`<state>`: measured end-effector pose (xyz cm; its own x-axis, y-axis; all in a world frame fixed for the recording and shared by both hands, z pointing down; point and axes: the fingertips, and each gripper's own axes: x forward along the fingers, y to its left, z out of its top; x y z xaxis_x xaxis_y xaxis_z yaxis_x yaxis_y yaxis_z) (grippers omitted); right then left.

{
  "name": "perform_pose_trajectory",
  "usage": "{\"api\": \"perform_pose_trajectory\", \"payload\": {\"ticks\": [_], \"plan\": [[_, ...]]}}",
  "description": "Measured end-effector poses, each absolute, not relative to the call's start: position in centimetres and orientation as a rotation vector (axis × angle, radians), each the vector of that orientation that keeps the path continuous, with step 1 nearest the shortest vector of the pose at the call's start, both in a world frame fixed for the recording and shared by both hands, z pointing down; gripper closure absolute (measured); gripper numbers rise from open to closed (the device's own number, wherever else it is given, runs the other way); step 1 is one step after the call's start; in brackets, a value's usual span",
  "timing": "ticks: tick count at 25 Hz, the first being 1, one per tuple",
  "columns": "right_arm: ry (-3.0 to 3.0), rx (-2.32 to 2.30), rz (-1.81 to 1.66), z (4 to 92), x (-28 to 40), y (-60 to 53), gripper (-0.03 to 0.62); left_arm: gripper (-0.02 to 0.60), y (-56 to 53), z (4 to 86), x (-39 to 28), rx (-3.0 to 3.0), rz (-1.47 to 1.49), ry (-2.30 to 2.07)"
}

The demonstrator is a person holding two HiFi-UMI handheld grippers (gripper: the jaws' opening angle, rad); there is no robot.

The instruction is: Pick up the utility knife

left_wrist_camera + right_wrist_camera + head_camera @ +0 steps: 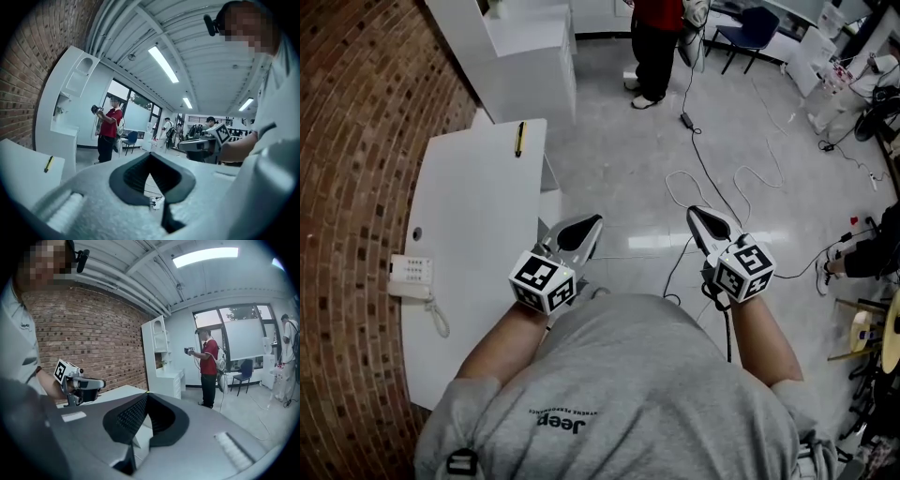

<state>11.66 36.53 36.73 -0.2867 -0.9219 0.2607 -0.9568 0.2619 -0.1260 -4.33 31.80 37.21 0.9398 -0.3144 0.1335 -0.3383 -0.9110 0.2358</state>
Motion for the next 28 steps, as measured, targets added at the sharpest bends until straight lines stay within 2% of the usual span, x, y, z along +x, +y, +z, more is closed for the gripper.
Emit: {"api": "perform_pose_trajectory", "payload": {"ticks": [8, 18, 28], "plan": [[-2.361, 1.772, 0.405, 36.4, 10.4, 26.8, 0.585, 0.581, 22.8, 38.1, -6.0, 2.797, 0.127, -0.472], [-2.400, 1.702, 0.451, 38.3, 13.0, 17.9, 0.585, 0.581, 15.4, 40.2, -6.2, 2.735, 0.150, -0.581], [-2.508, 1.528, 0.460, 40.4, 21.6, 3.2, 0.585, 0.581, 3.1, 41.6, 1.1, 2.681, 0.141, -0.804]]}}
